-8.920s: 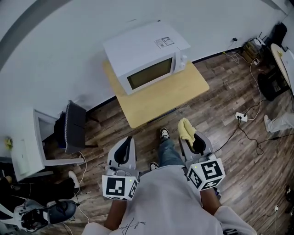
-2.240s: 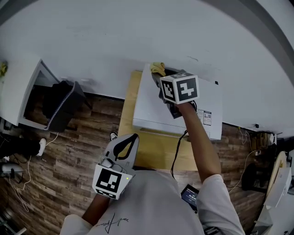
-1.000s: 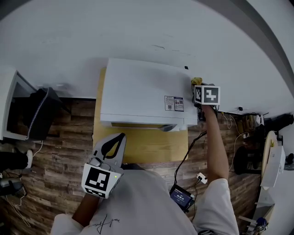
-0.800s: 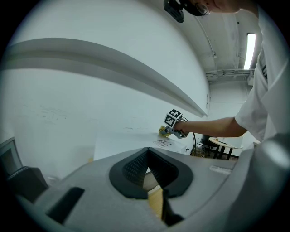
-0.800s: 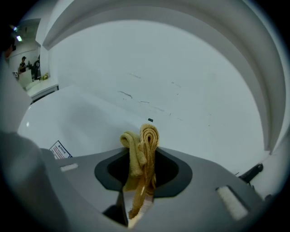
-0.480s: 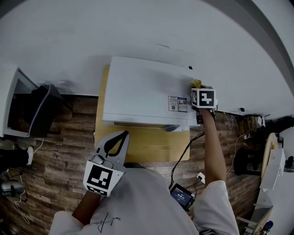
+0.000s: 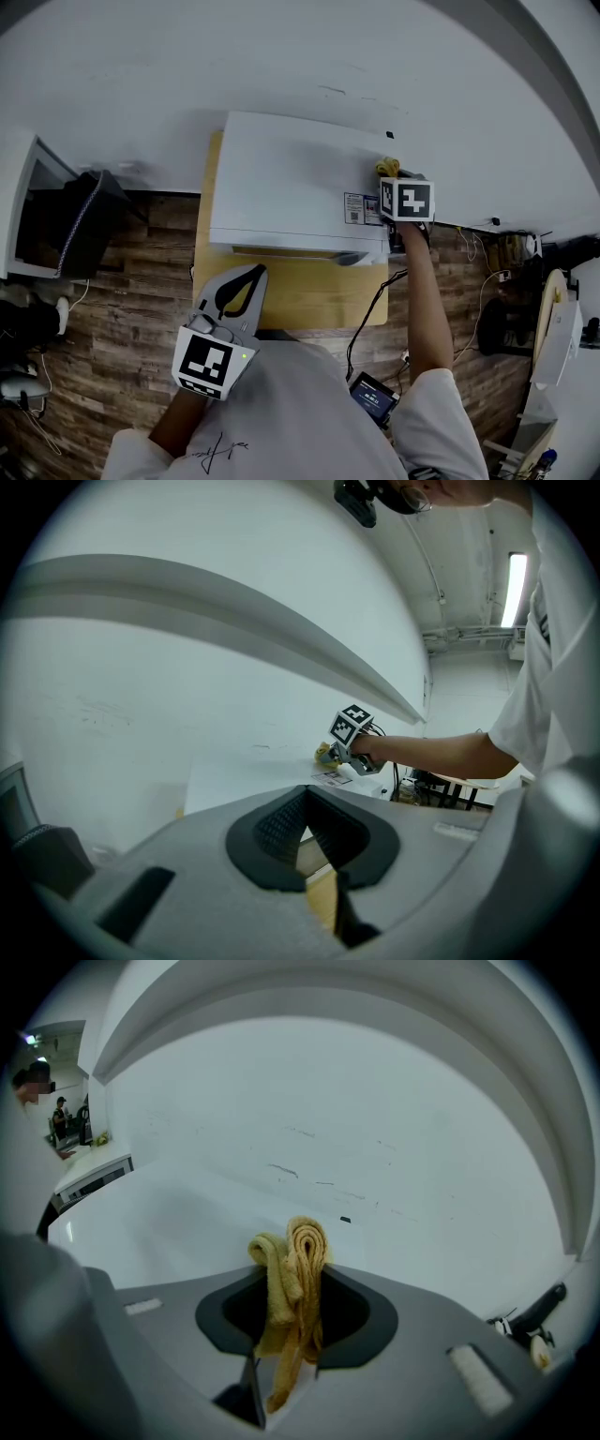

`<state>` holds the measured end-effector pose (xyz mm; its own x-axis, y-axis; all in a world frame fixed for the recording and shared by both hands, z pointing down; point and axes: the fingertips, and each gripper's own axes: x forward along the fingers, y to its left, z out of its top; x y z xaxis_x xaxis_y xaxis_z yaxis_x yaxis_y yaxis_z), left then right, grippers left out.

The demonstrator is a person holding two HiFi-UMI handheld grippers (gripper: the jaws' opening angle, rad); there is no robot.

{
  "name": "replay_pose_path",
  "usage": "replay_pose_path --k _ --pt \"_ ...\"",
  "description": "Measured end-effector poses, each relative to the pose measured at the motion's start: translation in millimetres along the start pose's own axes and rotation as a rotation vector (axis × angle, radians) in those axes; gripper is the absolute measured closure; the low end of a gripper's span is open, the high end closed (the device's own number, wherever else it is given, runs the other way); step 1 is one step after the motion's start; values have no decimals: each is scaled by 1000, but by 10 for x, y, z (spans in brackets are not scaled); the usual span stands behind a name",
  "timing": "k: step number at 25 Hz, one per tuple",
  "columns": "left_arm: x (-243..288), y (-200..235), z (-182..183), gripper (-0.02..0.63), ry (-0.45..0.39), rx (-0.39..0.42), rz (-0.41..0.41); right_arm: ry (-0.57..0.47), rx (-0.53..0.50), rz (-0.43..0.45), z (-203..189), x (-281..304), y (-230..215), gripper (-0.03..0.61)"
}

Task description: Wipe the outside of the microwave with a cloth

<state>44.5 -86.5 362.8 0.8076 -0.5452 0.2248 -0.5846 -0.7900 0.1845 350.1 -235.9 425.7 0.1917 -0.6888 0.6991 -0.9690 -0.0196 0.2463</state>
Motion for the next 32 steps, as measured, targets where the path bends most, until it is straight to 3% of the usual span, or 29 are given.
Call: replay_pose_path --k 14,32 --pt "-49 19 42 624 -29 -11 10 -34 -37 85 183 -50 655 453" --pt "-266 236 112 624 -75 -35 64 -93 -126 275 696 -37 2059 453"
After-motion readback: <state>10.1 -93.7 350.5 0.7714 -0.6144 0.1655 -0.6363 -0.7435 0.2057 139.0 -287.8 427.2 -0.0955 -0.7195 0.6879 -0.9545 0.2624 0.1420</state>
